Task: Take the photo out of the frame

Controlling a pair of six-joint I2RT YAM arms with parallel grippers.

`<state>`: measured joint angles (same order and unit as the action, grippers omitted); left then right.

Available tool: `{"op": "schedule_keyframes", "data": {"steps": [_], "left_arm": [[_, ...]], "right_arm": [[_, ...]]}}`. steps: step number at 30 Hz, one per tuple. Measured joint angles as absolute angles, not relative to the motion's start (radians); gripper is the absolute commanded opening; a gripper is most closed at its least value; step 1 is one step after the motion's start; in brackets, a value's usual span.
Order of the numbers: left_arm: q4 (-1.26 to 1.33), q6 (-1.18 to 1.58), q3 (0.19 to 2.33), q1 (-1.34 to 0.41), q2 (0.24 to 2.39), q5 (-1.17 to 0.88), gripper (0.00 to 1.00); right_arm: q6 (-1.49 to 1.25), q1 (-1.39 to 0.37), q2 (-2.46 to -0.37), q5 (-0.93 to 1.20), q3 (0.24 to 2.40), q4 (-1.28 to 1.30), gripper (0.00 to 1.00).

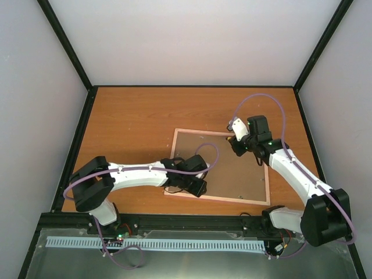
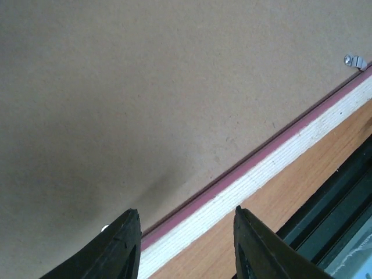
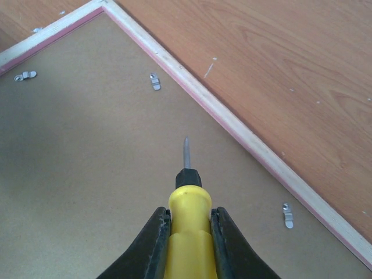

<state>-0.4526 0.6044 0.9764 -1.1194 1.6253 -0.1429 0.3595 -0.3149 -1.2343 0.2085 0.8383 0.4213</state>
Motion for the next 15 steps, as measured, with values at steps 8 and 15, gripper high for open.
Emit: {"op": "schedule_keyframes", "data": {"steps": [8, 15], "left_arm": [[-0.389, 0.683, 0.855, -1.124, 1.598, -0.16, 0.41], [-0.32, 0.755, 0.784, -1.123, 1.549, -0.149, 0.48]], "right_arm": [[0.359, -0.264, -1.194, 0.257, 0.834, 0.422, 0.03], [0.358, -0.262, -1.198, 0.311, 0.834, 0.428, 0.03]]}}
